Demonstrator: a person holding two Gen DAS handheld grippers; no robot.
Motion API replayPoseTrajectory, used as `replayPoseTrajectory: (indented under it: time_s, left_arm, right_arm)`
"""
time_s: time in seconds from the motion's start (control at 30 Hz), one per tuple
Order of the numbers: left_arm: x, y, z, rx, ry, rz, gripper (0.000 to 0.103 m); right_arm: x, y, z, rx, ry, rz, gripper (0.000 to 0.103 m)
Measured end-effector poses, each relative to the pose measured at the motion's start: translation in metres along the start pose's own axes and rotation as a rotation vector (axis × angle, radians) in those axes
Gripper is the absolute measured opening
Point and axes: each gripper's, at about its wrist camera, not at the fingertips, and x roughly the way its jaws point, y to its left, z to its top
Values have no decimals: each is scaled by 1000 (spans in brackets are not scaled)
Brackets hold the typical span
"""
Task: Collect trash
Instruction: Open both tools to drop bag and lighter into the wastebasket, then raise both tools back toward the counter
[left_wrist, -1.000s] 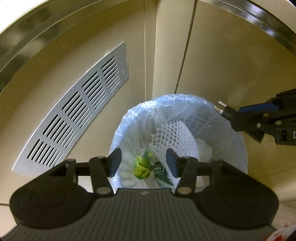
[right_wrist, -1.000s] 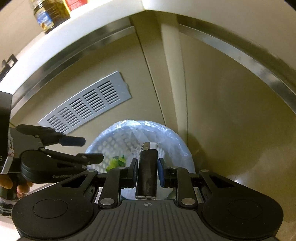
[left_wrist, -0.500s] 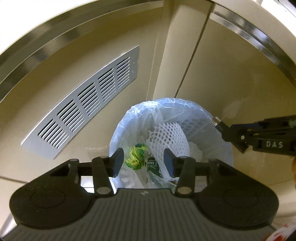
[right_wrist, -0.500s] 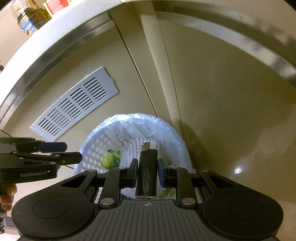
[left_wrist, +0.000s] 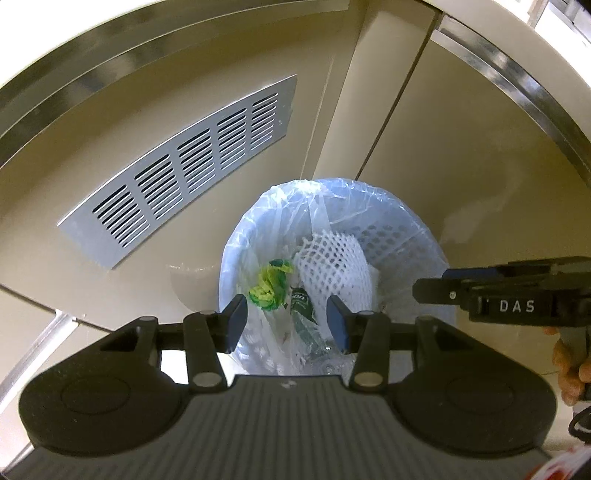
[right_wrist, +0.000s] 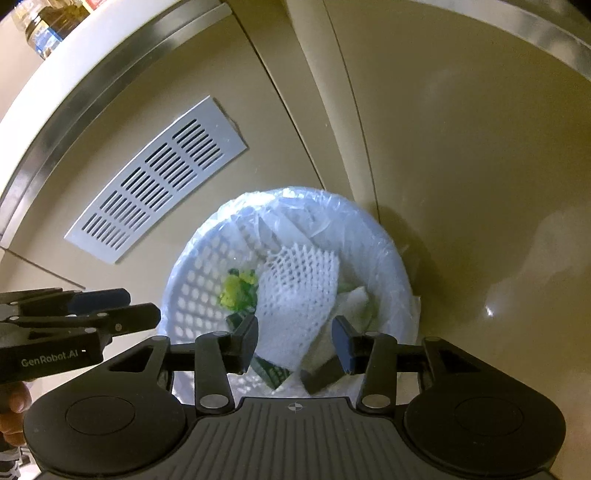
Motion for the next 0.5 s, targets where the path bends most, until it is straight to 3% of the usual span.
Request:
replayPoseTrajectory:
  time_s: [0.5]
  left_arm:
    - [-28, -6, 1, -31, -16, -32, 43]
  right_arm:
    - [-22, -4, -10, -13, 6, -26, 45]
